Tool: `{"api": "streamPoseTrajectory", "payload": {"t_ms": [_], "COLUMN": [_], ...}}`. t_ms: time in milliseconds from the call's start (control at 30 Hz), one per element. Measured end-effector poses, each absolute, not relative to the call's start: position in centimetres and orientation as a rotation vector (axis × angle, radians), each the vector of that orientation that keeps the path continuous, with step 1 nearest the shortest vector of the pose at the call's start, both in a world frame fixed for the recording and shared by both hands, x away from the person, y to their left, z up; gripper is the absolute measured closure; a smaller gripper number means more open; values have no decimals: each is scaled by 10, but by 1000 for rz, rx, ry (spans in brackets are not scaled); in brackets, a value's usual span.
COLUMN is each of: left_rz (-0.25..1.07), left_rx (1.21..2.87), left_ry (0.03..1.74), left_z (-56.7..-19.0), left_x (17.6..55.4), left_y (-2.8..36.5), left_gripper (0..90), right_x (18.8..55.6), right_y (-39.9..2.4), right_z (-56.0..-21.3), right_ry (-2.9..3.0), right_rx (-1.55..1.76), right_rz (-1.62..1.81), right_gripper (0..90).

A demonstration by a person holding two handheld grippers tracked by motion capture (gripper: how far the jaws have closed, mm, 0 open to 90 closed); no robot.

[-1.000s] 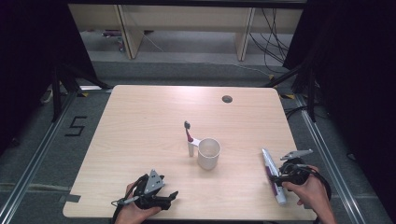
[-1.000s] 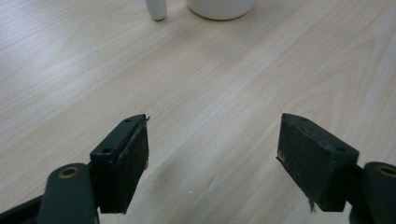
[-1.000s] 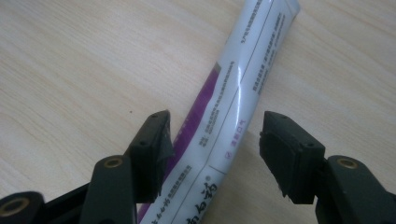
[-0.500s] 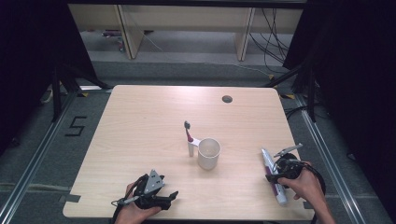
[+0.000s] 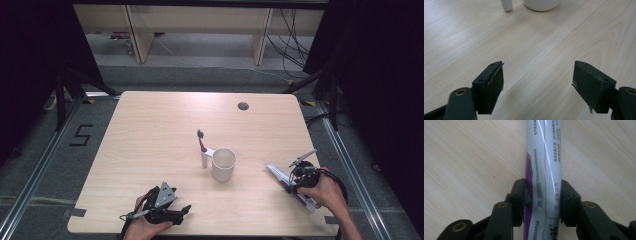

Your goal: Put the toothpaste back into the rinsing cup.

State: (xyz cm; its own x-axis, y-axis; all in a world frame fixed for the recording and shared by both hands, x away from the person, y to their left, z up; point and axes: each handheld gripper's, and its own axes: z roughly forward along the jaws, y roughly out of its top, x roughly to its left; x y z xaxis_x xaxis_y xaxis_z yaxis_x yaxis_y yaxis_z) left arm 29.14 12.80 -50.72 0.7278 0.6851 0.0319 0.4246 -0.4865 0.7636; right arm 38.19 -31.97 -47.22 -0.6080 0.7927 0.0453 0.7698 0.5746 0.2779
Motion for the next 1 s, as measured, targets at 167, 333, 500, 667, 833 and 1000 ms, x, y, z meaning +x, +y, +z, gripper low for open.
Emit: {"api": "streamPoseTrajectory", "payload": {"t_ms": [167, 333, 500, 667, 833, 1000], "left_rz": [428, 423, 421, 421, 416, 416], "left_rx": [2158, 2127, 2131, 2133, 2124, 2122], "left_ry": [830, 835, 834, 831, 833, 834], "left_z": [-507, -508, -508, -508, -509, -509], "left_x": [291, 291, 291, 291, 291, 291], "left_y": [127, 125, 125, 125, 123, 123], "left_gripper": [246, 246, 246, 246, 246, 246], "right_x": [385, 388, 390, 392, 394, 396], "right_y": [-314, -313, -308, -304, -299, -295], "right_z": [-471, -470, -472, -472, -472, -472], "right_ry": [2755, 2776, 2831, 2838, 2852, 2857], "right_rx": [1317, 1305, 1229, 1196, 1151, 1143], "right_rz": [351, 327, 321, 279, 214, 128], "right_gripper": [639, 667, 744, 749, 751, 753]}}
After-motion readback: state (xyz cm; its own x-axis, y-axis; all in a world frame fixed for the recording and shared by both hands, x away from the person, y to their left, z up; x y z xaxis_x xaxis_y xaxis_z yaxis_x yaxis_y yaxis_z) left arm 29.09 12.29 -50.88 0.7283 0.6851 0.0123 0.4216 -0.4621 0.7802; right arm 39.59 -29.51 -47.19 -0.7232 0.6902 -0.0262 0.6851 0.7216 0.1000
